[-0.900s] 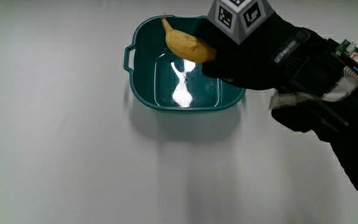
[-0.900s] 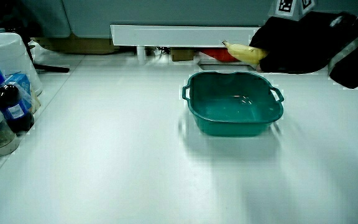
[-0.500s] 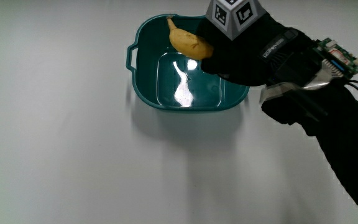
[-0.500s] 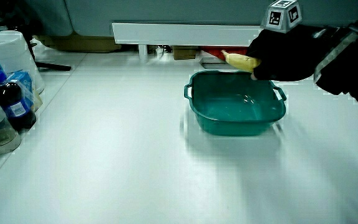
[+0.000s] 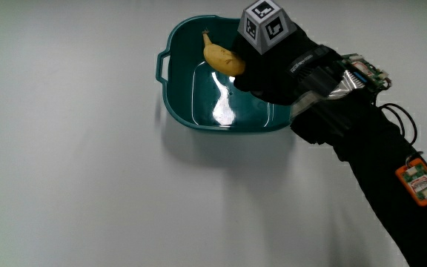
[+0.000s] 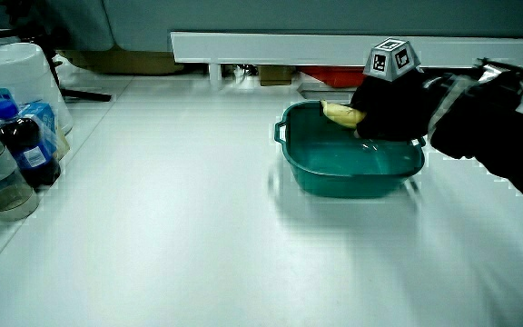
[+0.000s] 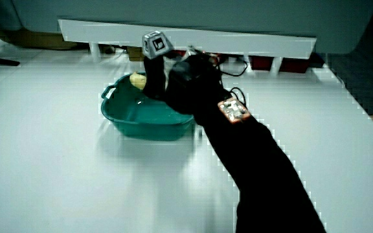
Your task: Place banana into plate
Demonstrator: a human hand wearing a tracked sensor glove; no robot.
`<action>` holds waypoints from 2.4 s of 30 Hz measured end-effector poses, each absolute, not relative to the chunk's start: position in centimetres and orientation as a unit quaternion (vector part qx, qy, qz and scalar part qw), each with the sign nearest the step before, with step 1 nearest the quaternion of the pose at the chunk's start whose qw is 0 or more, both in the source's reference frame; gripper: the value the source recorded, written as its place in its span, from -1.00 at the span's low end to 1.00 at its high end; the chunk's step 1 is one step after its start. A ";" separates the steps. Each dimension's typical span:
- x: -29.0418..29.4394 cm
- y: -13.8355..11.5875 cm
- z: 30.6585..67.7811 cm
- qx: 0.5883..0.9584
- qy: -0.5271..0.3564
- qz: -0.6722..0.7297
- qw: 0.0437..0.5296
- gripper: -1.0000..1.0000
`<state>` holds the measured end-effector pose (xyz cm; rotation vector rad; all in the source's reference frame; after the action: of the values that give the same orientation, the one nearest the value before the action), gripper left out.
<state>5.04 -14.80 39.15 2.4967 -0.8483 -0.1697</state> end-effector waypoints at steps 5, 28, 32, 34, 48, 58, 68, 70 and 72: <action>4.8 -14.7 41.7 0.914 -0.302 -0.063 0.264 0.00; 3.4 -13.1 51.0 0.893 -0.264 -0.131 0.341 0.00; 3.2 -12.7 51.4 0.891 -0.267 -0.136 0.341 0.00; 3.1 -12.6 51.6 0.890 -0.264 -0.145 0.341 0.00; 3.6 -12.8 51.5 0.891 -0.256 -0.144 0.346 -0.25; 4.6 -13.7 50.5 0.897 -0.241 -0.127 0.349 -0.75; 5.0 -14.3 48.1 0.901 -0.255 -0.114 0.332 -1.00; 5.2 -14.4 46.8 0.907 -0.257 -0.108 0.315 -1.00; 5.7 -14.7 46.3 0.905 -0.261 -0.099 0.322 -1.00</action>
<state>5.73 -14.74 46.29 2.3762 -0.6866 -0.2591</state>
